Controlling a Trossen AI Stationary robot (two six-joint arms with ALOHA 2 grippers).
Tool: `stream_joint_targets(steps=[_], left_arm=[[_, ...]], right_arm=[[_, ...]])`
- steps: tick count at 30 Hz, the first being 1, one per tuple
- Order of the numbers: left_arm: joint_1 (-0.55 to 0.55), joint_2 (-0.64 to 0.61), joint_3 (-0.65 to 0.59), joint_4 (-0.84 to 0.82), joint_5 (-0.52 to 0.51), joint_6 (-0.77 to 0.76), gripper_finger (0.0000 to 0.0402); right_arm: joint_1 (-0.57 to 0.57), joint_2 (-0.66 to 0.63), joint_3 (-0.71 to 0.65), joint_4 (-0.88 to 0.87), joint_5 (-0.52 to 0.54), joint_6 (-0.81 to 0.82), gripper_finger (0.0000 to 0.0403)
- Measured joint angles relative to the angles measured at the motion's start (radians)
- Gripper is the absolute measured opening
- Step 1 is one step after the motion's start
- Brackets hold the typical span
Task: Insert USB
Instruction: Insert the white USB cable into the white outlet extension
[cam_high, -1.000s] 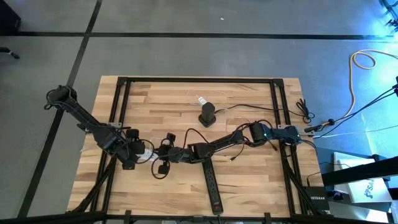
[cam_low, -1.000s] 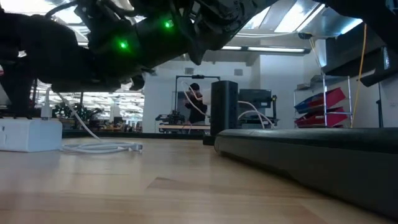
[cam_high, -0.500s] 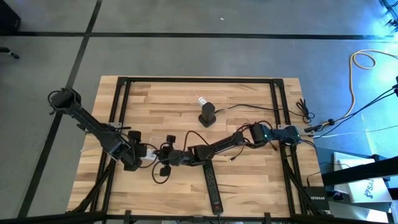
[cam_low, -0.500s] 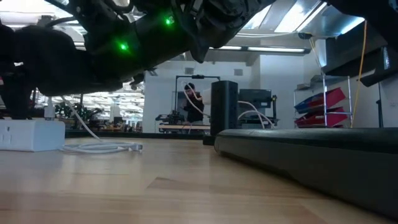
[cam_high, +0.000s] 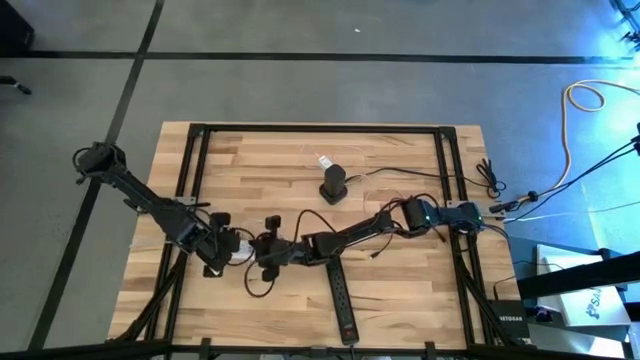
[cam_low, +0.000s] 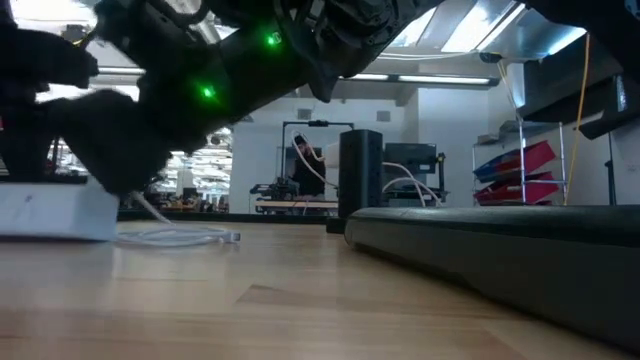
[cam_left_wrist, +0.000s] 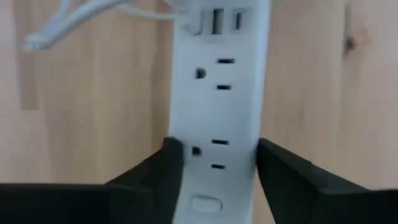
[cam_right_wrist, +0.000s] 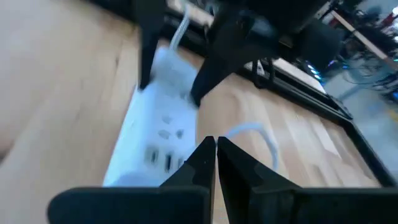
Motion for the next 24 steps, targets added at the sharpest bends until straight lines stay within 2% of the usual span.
stream_joint_targets(steps=[5,24], left_arm=[[0.012,0.006,-0.002,0.022,0.0,0.0,0.0169],[0.004,0.048,-0.005,0.097,-0.053,-0.038,0.017]], right_arm=[[0.025,0.0,-0.001,-0.006,0.104,-0.088,0.0],[0.041,0.0,0.0,-0.062,0.164,-0.2,0.0]])
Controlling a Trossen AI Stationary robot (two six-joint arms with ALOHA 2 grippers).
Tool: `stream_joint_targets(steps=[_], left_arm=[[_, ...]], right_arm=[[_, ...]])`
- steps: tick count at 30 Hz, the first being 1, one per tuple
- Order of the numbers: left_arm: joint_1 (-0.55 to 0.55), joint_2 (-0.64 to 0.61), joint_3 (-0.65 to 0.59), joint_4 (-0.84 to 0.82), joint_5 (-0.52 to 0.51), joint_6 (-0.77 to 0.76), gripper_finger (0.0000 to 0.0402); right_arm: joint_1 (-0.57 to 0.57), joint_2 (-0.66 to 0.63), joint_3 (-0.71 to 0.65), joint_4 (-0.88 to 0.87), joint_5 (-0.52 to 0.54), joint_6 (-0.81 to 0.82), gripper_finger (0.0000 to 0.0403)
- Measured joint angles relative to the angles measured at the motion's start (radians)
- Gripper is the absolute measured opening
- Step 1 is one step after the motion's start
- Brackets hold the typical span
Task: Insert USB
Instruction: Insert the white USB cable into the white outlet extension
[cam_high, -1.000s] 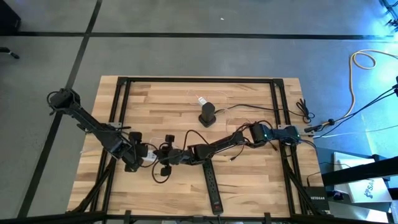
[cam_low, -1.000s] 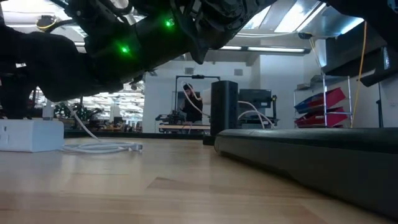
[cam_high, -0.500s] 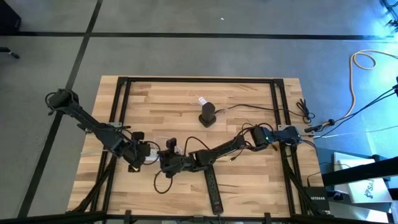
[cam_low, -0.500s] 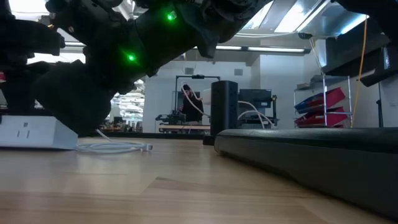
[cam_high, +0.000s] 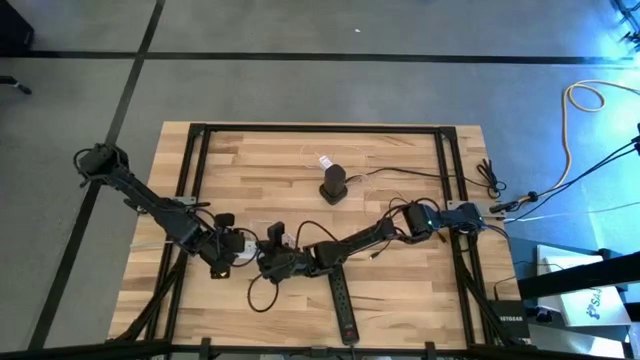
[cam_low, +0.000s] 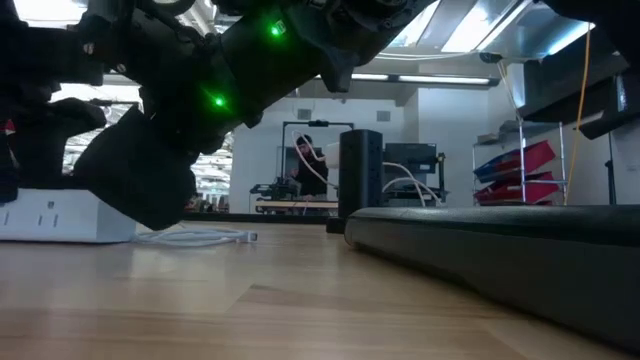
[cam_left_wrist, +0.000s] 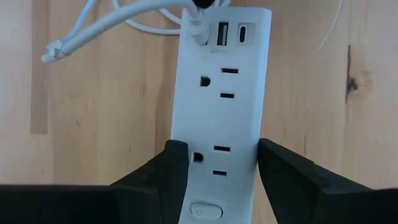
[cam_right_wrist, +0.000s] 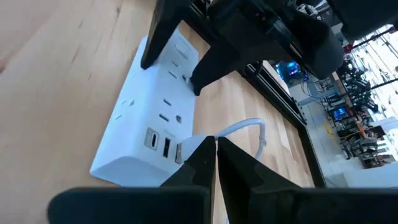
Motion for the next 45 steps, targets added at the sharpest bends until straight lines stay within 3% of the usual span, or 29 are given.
stream_joint_targets(steps=[20,33,39,45], left_arm=[[0.0,0.001,-0.001,0.007,-0.017,-0.035,0.017],[0.002,0.001,-0.003,0.034,-0.023,-0.036,0.017],[0.002,0.002,-0.002,0.042,-0.02,-0.029,0.017],[0.002,0.002,-0.002,0.042,-0.02,-0.028,0.017]], right_arm=[[0.0,-0.005,0.003,-0.085,-0.055,0.026,0.0],[-0.003,-0.007,0.003,-0.159,-0.172,0.111,0.0],[0.001,-0.002,0.0,-0.171,-0.175,0.124,0.0],[0.013,-0.01,-0.003,-0.152,-0.11,0.134,0.0]])
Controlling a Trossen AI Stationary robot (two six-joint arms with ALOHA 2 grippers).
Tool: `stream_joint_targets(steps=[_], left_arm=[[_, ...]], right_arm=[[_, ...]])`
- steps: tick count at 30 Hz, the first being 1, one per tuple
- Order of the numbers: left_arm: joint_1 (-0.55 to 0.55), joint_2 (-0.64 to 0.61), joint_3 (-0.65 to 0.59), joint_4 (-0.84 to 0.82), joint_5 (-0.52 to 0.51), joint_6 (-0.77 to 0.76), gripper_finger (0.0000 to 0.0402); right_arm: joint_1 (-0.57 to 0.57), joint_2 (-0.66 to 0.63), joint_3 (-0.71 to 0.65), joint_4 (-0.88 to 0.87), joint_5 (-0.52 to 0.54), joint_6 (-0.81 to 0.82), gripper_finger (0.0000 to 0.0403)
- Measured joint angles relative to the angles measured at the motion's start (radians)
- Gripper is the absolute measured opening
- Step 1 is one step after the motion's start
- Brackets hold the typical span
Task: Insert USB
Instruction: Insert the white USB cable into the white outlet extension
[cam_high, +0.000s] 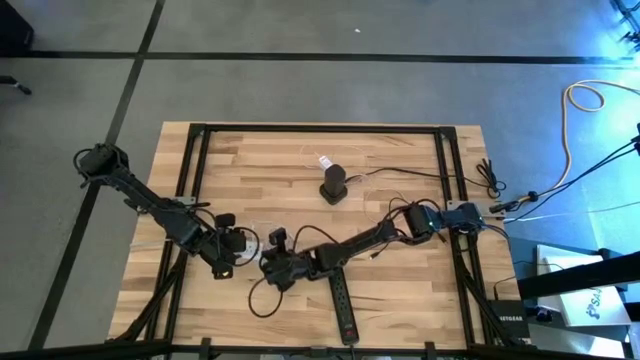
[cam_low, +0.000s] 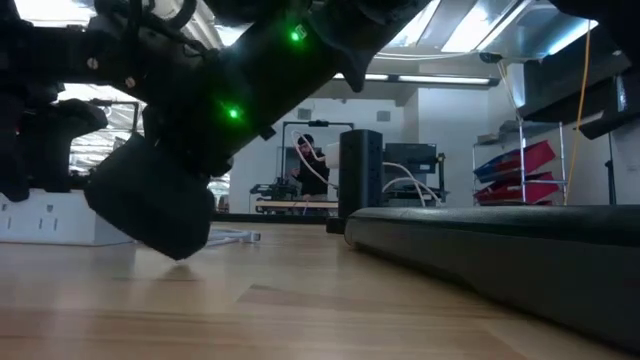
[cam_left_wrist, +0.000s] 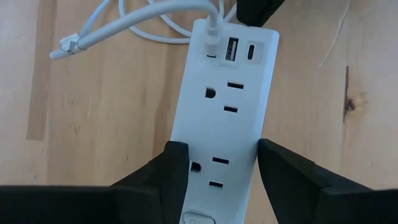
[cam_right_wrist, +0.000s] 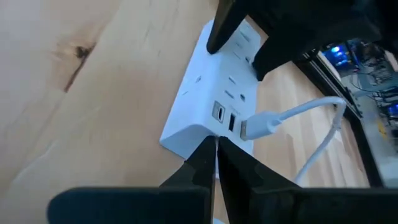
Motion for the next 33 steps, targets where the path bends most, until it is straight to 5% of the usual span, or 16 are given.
stream_joint_targets(steps=[7,15,23,33], left_arm=[[-0.001,0.0,0.0,-0.006,-0.004,0.001,0.017],[-0.001,0.0,0.0,-0.016,-0.004,-0.005,0.017],[-0.001,0.0,0.0,-0.02,-0.013,-0.008,0.017],[-0.001,0.0,0.0,-0.017,-0.014,-0.01,0.017]], right_arm=[[-0.014,-0.089,0.004,0.036,0.003,0.376,0.0001],[-0.092,-0.087,0.01,-0.042,-0.283,0.654,0.0039],[-0.126,-0.087,0.021,-0.07,-0.362,0.7,0.0128],[-0.132,-0.083,0.085,-0.189,-0.412,0.692,0.01]])
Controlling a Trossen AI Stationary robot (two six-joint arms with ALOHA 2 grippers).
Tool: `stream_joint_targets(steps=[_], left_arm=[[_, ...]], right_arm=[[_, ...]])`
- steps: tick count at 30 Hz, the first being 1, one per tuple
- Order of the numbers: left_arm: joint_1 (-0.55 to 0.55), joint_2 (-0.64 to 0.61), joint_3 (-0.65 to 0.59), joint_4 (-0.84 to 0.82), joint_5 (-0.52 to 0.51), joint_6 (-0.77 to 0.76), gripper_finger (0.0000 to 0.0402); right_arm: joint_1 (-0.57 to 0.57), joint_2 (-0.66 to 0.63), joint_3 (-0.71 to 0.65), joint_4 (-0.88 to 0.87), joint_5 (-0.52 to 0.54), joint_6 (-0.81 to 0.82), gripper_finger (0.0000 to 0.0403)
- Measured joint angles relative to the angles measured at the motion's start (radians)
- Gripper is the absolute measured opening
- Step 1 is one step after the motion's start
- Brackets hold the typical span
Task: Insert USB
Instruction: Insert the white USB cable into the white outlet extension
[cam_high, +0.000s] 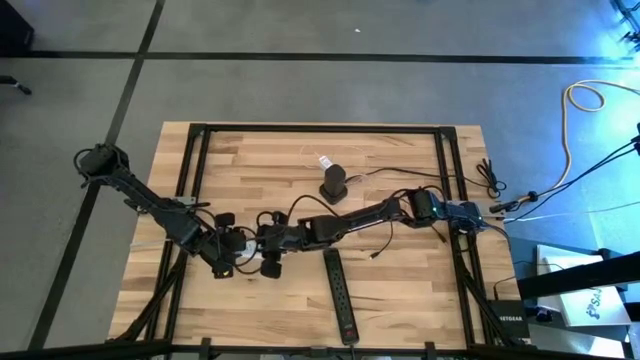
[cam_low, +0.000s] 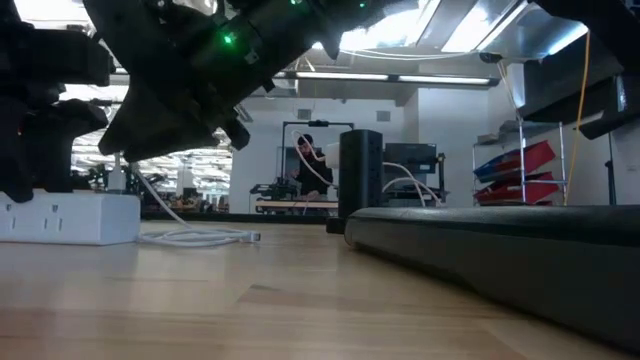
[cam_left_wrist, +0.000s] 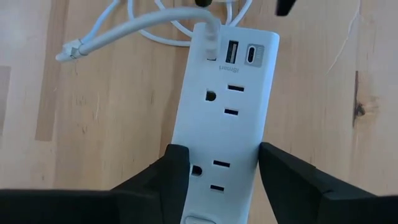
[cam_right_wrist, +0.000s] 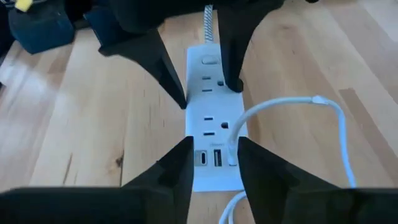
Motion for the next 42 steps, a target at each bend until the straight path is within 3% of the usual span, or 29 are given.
stream_joint_targets(steps=[5,10,19,37,42], left_arm=[[0.0,0.0,0.0,0.001,0.0,-0.001,0.017],[0.0,0.0,0.0,0.003,-0.002,-0.001,0.017],[0.034,0.033,0.001,0.082,-0.018,0.026,0.017],[0.075,0.087,0.002,0.182,-0.029,0.082,0.017],[0.075,0.087,0.002,0.183,-0.028,0.087,0.017]], right_arm=[[-0.02,0.002,0.009,-0.04,-0.003,-0.014,0.0082],[-0.037,0.004,0.009,-0.036,-0.071,0.003,0.0099],[-0.019,0.013,0.01,-0.057,-0.072,-0.002,0.0111],[0.007,-0.049,0.01,-0.246,0.047,-0.047,0.011],[-0.001,-0.051,0.01,-0.214,0.011,-0.042,0.011]])
